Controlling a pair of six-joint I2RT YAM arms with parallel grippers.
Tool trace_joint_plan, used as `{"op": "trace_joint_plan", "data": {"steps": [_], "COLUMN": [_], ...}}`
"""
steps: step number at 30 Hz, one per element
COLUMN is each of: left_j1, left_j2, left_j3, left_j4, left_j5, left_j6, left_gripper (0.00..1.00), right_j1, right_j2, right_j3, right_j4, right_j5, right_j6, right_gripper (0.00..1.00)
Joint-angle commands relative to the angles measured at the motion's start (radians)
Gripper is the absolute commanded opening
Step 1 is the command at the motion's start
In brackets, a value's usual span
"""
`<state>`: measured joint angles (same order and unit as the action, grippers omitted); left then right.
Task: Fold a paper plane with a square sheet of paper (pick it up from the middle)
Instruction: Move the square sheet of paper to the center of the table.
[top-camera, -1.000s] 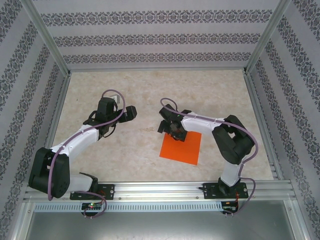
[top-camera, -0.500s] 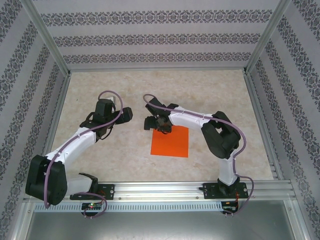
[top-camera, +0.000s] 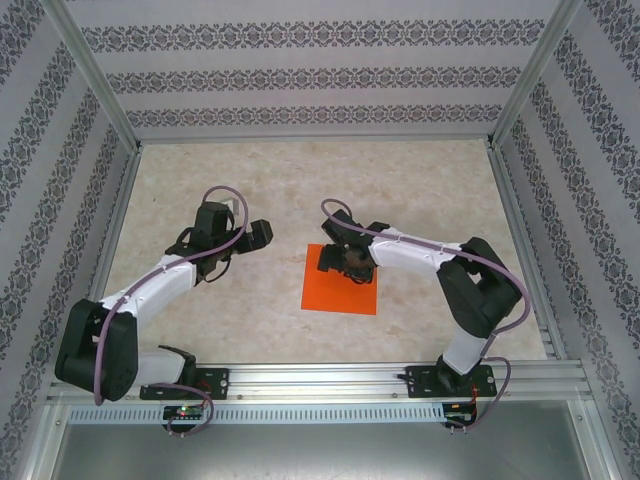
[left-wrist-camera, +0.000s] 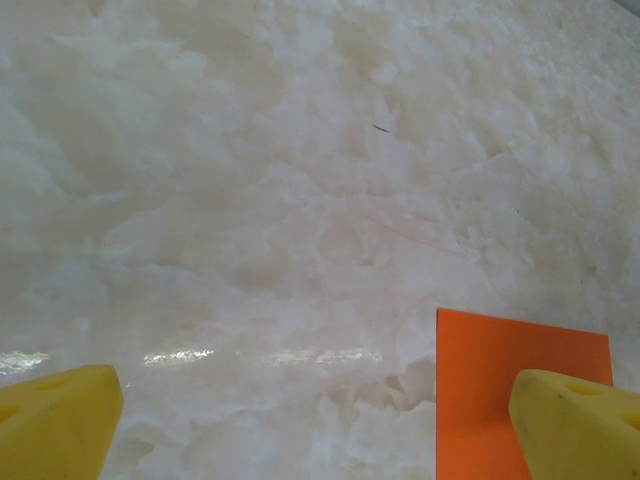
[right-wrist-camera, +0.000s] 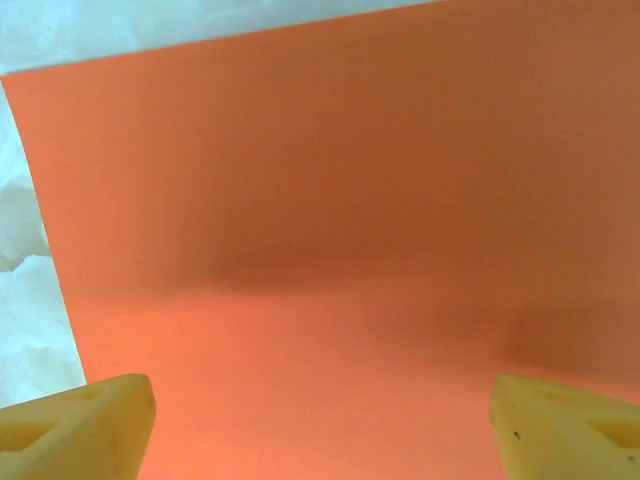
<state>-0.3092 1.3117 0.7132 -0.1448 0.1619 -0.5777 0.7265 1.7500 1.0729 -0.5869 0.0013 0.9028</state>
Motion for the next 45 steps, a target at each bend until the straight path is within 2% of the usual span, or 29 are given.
{"op": "trace_joint_plan", "data": {"steps": [1,9,16,20,23,26,27,28,31,34,42,45], "left_j1": [-0.001,-0.002,-0.001,-0.002,-0.001,-0.002,-0.001,-0.001,-0.002,-0.001,-0.001,-0.002], "left_j2": [0.011,0.014,0.005,0.000,-0.043,-0.087,-0.094,-0.100,-0.103,-0.129,-0.072,-0.020], "left_j3": [0.030,0.080,0.068,0.066,0.034,-0.008,-0.014,-0.017,-0.020,-0.065,-0.059,-0.033], "left_j4": [0.021,-0.078,-0.070,-0.072,-0.078,-0.045,-0.041,-0.036,-0.054,-0.017,-0.005,-0.002], "left_j5": [0.044,0.019,0.028,0.003,-0.096,-0.136,-0.146,-0.151,-0.179,-0.196,-0.099,-0.021], "left_j6": [0.007,0.067,0.071,0.064,0.012,-0.007,-0.010,-0.011,-0.039,-0.106,-0.090,-0.062], "left_gripper": [1.00,1.00,1.00,1.00,1.00,1.00,1.00,1.00,1.00,1.00,1.00,1.00], "right_j1": [0.009,-0.008,-0.001,0.031,0.072,0.111,0.119,0.121,0.099,0.103,0.091,0.088], "right_j2": [0.051,0.181,0.210,0.145,0.075,0.015,0.003,0.003,0.049,0.093,0.210,0.243], "right_j3": [0.035,0.157,0.273,0.325,0.314,0.281,0.258,0.249,0.301,0.323,0.398,0.419], "right_j4": [0.079,0.063,-0.042,-0.181,-0.217,-0.200,-0.181,-0.183,-0.270,-0.272,-0.294,-0.296], "right_j5": [-0.044,-0.064,-0.059,0.112,0.240,0.330,0.347,0.358,0.312,0.260,0.187,0.168], "right_j6": [0.028,-0.028,-0.219,-0.265,-0.277,-0.271,-0.266,-0.250,-0.187,-0.162,-0.078,-0.044], "right_gripper": [0.87,0.87,0.86,0.85,0.86,0.91,0.97,0.98,0.97,0.98,0.97,0.96]}}
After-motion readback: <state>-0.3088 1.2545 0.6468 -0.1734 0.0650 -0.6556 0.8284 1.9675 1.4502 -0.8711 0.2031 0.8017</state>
